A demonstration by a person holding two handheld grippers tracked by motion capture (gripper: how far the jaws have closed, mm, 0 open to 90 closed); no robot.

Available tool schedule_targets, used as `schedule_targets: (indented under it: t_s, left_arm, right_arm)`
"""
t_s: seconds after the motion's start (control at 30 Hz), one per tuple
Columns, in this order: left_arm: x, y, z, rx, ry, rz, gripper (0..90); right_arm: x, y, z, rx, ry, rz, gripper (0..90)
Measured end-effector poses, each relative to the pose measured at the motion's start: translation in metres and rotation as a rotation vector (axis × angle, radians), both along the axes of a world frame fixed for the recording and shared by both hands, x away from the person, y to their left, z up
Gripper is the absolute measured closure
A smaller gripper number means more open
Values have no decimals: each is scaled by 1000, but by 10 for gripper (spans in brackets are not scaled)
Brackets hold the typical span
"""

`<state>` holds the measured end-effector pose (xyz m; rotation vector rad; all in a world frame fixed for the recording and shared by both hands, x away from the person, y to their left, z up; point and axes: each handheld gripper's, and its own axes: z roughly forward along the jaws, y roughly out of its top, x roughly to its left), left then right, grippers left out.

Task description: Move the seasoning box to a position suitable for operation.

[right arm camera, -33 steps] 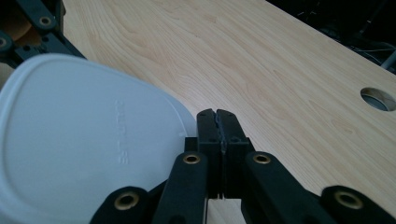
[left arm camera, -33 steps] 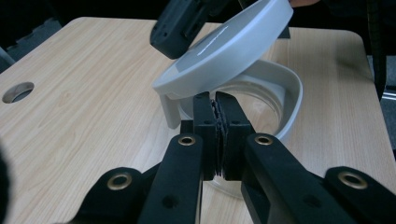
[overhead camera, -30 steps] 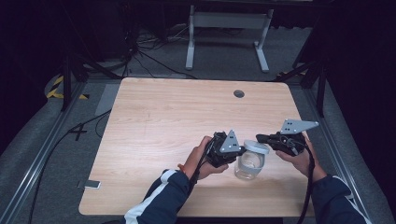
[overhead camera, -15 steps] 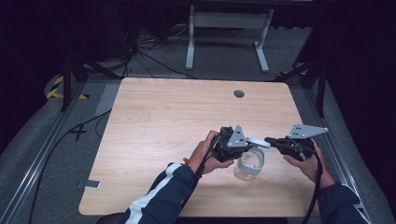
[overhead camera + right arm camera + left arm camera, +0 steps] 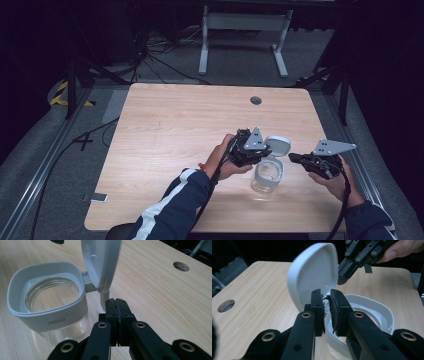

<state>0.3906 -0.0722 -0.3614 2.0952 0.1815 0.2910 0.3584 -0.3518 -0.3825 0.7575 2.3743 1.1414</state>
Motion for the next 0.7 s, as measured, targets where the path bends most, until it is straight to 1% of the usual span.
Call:
schedule_targets:
  t_s: [0.13,0.17,0.2,0.27,0.3,0.37,0.4,0.47,0.5,0.53,0.6,0.67,0.7]
  left_arm:
    - [2,0,-1,2,2,-3,804]
    - [2,0,-1,-1,10,-5,804]
    - [2,0,-2,-3,3,-9,804]
    - [3,2,-2,-3,12,-12,804]
    - [2,4,-2,1,-3,-10,804]
    - [-1,8,-2,5,-18,7,800]
    - [-4,11,-3,-1,-22,11,801]
    - [-7,14,-4,5,-41,21,801]
    - [-9,17,-4,7,-47,26,799]
    - [-10,20,-4,-2,-51,32,799]
    - [-12,27,-3,-5,-46,36,799]
    - [-12,35,-2,12,-55,47,792]
    - [-12,38,-1,17,-72,53,788]
  right_arm:
    - [-1,-2,-1,0,4,-4,891]
    - [-1,-2,-2,-7,2,-5,891]
    - [-1,-3,-2,-9,4,-3,891]
    - [-1,-3,-2,-5,6,-5,891]
    - [-1,-3,-2,-3,8,-8,890]
    - [0,-3,-3,2,8,-12,890]
    - [0,-3,-4,-1,13,-9,890]
    - [-1,-2,-5,-7,11,-11,890]
    - [-2,-2,-5,-10,12,-8,889]
    - [-2,-2,-4,-9,15,-6,889]
    - [-3,-2,-4,-8,15,-3,889]
    - [-3,-2,-5,-11,12,-3,887]
    - [-2,-2,-5,-10,10,-1,886]
